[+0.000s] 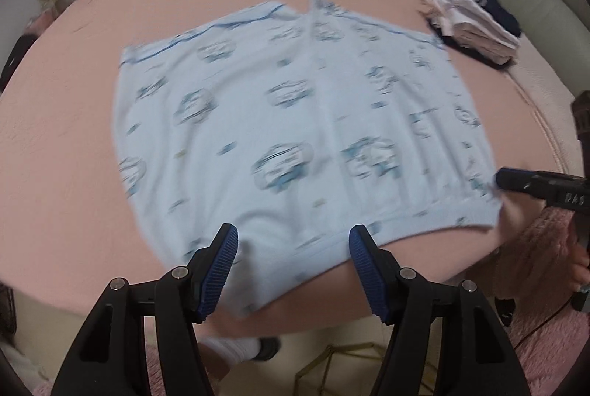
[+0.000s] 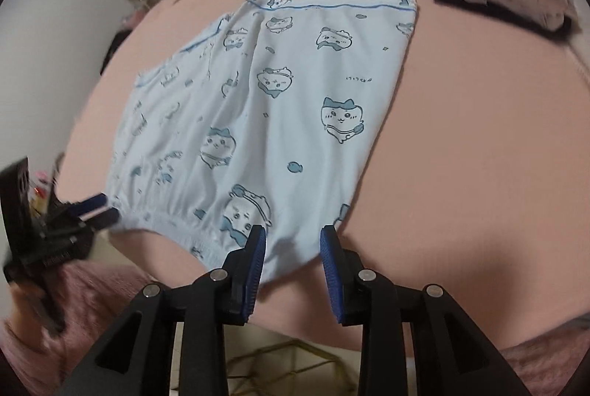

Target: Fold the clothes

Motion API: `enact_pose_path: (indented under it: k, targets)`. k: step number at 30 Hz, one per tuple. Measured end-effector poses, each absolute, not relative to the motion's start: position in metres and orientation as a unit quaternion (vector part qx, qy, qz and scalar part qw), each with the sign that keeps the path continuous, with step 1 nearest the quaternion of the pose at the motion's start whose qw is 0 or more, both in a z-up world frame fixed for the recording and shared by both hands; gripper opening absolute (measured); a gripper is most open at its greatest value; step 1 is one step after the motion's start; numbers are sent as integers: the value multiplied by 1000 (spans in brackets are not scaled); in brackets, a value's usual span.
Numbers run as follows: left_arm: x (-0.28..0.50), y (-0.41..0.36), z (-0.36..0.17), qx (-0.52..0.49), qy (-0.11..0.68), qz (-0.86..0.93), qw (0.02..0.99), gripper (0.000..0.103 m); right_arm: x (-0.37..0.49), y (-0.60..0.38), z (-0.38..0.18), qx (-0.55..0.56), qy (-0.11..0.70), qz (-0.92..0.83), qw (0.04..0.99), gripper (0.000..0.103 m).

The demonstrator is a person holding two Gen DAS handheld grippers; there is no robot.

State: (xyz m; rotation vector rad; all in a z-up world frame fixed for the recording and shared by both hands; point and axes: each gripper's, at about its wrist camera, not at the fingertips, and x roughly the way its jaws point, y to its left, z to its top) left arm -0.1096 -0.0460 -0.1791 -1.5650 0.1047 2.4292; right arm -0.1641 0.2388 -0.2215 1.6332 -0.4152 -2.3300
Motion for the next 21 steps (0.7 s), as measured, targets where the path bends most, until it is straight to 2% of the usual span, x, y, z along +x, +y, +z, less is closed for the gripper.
enact_pose_path:
  k: [8, 16, 21]
  targets:
    - [-117, -64, -171, -550, 2, 826, 122, 62, -142, 219, -231, 586, -100, -794, 129, 31]
    - [-138, -72, -165, -542, -27, 830, 129, 61, -151, 258, -236, 560, -286, -768, 125, 32]
    - [-158, -76, -169, -535, -30, 833, 137, 62, -164, 250, -250, 571, -310, -752, 111, 35]
